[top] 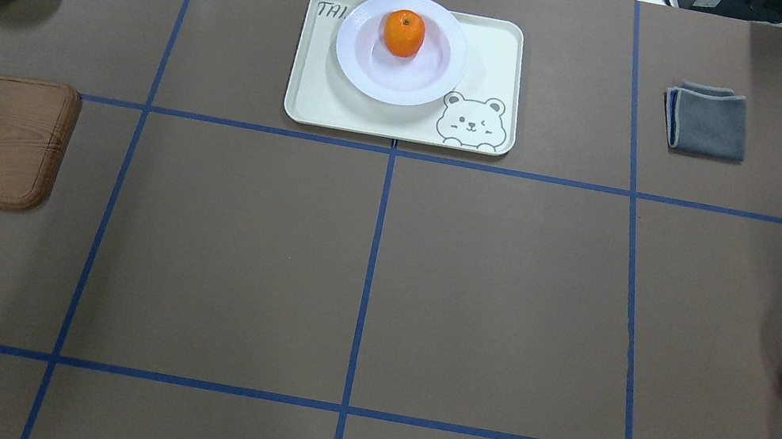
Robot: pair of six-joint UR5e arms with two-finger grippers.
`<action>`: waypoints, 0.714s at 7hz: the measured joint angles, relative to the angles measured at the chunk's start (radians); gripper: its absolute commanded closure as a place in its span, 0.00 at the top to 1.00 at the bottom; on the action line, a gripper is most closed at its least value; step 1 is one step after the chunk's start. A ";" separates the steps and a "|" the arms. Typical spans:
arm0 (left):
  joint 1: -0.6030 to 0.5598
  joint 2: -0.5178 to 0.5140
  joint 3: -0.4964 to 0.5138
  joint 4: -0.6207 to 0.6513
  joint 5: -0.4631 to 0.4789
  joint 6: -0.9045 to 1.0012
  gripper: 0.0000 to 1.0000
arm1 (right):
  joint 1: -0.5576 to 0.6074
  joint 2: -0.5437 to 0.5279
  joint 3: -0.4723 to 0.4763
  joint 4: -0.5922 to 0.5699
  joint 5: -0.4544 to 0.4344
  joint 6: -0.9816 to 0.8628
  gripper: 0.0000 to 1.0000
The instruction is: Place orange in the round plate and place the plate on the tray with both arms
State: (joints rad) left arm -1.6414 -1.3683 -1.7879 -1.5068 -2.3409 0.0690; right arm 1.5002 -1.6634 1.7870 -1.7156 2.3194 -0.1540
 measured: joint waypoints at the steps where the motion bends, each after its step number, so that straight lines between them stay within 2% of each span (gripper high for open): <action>1: 0.000 0.000 0.000 0.000 0.000 0.000 0.98 | 0.000 0.001 0.000 0.000 0.001 0.000 1.00; 5: 0.001 0.000 -0.002 -0.001 0.000 0.000 0.98 | 0.000 0.005 0.000 0.001 0.015 0.001 1.00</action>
State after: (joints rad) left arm -1.6409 -1.3683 -1.7901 -1.5076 -2.3408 0.0690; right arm 1.5002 -1.6586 1.7871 -1.7150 2.3343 -0.1534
